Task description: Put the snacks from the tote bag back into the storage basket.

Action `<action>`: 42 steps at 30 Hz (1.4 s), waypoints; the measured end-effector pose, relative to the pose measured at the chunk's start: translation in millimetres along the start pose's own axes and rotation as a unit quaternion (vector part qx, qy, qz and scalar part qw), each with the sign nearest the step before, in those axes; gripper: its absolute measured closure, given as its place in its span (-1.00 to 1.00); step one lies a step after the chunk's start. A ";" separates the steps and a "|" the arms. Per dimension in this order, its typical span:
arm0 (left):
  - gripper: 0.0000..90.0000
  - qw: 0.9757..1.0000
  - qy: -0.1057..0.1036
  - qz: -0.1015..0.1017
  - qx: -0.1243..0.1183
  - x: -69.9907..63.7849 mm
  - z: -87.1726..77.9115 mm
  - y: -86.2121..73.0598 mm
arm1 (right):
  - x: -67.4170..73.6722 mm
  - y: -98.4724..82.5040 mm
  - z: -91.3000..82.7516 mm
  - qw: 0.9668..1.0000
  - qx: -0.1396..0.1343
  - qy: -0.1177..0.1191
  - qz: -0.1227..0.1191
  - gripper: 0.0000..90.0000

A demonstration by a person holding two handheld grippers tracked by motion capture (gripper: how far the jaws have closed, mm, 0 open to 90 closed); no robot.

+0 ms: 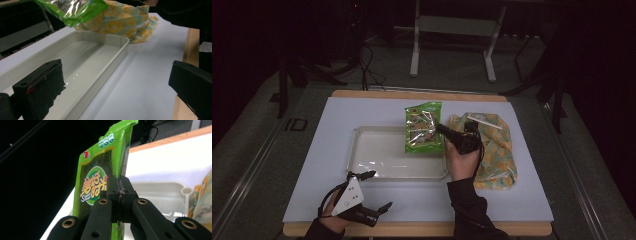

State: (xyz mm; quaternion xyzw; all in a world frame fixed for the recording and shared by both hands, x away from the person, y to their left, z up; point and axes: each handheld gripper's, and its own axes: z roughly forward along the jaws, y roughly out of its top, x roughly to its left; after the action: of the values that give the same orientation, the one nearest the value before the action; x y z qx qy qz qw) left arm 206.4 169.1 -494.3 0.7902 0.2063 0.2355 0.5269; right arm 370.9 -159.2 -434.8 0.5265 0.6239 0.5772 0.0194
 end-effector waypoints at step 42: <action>-0.99 1.000 -0.001 0.001 0.002 0.1 2.0 -0.1 | -30.8 -72.3 27.0 0.994 0.089 -0.032 0.046 0.98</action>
State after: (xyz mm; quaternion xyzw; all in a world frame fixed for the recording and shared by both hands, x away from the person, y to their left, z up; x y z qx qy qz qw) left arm 207.6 167.8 -495.0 0.7915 0.2055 0.2343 0.5257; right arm 355.9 -145.3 -515.3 0.5722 0.6471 0.5027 -0.0344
